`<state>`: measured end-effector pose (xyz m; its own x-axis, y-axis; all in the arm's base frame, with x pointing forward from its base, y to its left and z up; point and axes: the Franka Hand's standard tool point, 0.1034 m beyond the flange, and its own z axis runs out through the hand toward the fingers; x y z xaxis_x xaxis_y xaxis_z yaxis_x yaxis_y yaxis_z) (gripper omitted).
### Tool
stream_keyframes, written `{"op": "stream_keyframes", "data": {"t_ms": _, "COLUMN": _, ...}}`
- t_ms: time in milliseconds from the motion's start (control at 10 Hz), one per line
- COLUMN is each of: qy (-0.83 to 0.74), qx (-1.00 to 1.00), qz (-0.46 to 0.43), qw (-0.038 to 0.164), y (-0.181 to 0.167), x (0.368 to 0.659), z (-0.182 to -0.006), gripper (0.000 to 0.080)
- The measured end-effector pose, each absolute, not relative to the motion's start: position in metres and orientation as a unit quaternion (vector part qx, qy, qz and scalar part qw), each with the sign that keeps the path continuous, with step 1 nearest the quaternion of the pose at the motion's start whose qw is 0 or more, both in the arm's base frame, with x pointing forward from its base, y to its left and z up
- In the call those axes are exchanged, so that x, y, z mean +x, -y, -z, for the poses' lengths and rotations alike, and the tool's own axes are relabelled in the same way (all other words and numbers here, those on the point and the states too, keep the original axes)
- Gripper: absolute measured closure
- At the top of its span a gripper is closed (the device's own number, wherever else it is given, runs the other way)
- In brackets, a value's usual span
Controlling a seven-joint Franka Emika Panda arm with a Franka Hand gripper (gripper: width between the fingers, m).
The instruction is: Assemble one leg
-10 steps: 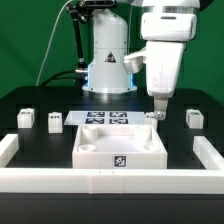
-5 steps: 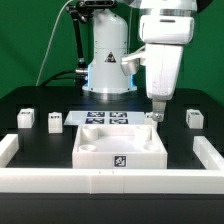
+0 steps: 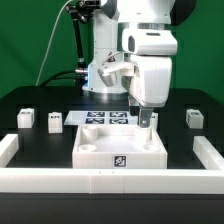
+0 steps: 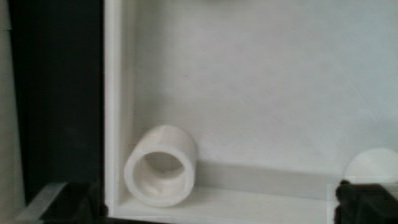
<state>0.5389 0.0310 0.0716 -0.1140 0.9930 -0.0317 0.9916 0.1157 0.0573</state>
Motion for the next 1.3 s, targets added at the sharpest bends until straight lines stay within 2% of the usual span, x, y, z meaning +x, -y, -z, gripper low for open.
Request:
{"op": "stream_keyframes", "data": {"t_ms": 400, "qy": -0.746, "qx": 0.665, "qz": -0.01, "qw": 0.03, "y": -0.029, "x": 0.538, "z": -0.07, "gripper": 0.015}}
{"op": "stream_keyframes", "data": {"t_ms": 600, "qy": -0.743, "qx": 0.668, "qz": -0.011, "qw": 0.025, "y": -0.022, "x": 0.512, "z": -0.057, "gripper": 0.015}}
{"op": "stream_keyframes", "data": {"t_ms": 900, "qy": -0.739, "qx": 0.673, "qz": -0.003, "qw": 0.018, "y": -0.015, "x": 0.486, "z": -0.052, "gripper": 0.015}}
{"op": "stream_keyframes", "data": {"t_ms": 1300, "qy": -0.738, "qx": 0.674, "qz": -0.002, "qw": 0.016, "y": -0.016, "x": 0.485, "z": -0.05, "gripper": 0.015}}
